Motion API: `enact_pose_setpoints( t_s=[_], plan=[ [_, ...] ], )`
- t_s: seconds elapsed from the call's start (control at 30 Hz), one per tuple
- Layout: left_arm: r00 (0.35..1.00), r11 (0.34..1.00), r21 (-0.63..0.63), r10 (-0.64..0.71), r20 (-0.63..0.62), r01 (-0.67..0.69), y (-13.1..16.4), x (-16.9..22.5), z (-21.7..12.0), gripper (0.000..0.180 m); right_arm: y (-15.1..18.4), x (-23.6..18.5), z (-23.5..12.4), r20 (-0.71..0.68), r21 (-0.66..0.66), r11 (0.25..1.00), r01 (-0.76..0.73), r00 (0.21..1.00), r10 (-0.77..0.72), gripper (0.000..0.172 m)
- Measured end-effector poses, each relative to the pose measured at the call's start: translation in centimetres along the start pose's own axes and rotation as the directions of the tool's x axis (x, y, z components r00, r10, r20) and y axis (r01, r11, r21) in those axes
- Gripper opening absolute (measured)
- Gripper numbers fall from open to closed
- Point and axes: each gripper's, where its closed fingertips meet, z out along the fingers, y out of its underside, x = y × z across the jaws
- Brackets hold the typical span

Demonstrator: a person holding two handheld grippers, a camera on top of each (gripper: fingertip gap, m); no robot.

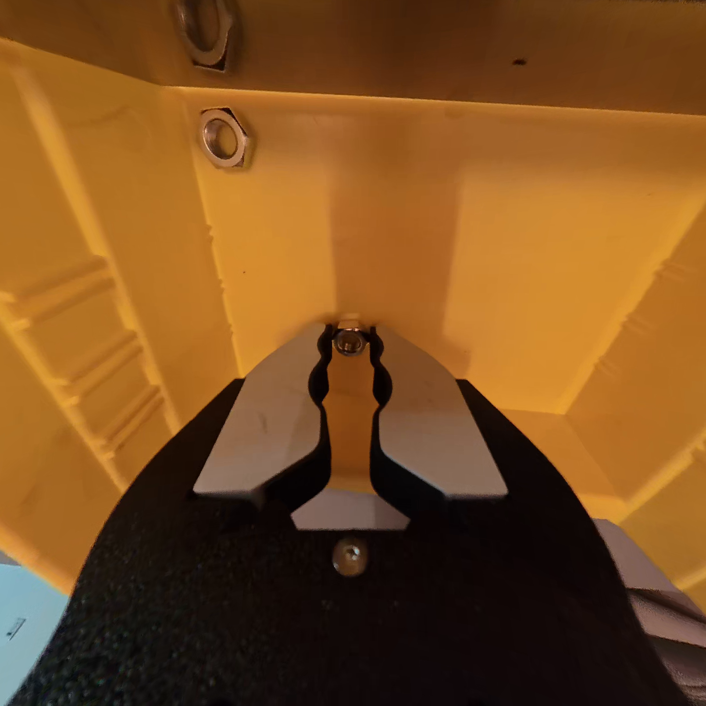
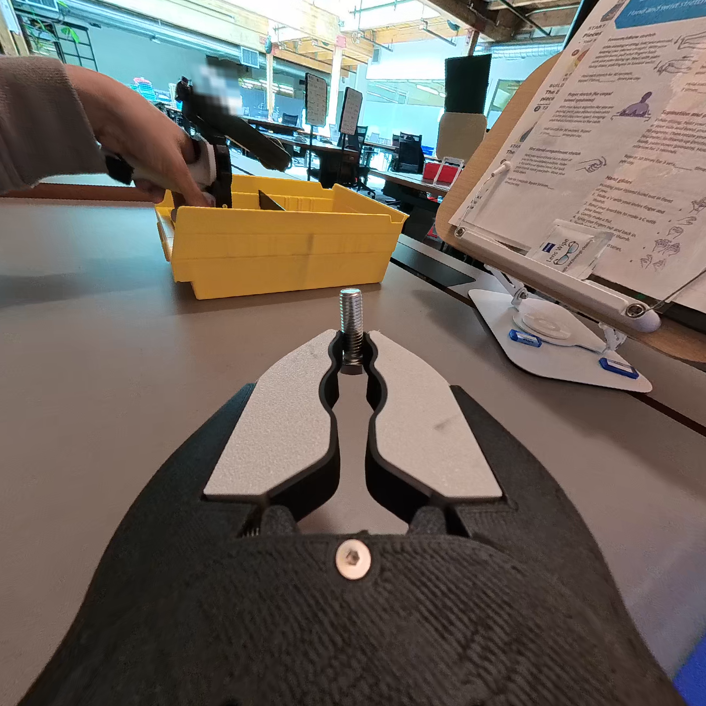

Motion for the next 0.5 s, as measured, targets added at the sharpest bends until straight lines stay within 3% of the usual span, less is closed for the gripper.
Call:
enact_pose_setpoints(
  t_s=[0.27,0.37,0.5],
  plan=[
    [0.998,0.999,0.002,0.054,-0.041,-0.054,0.1,0.0,0.0,0.017,-0.1,0.0,0.0,-0.004,0.0,1.0,0.012,1.0,-0.012,0.009],
    [0.989,0.989,-0.01,0.145,-0.03,-0.145,0.0,0.4,-0.1,0.017,-0.1,0.0,0.0,-0.007,0.0,1.0,0.014,1.0,-0.014,0.009],
    [0.965,0.966,0.118,0.241,-0.1,-0.229,-0.8,3.0,-2.5,0.017,-0.2,0.2,-0.2,-0.015,0.005,1.0,0.014,1.0,-0.013,0.009]
  ],
)
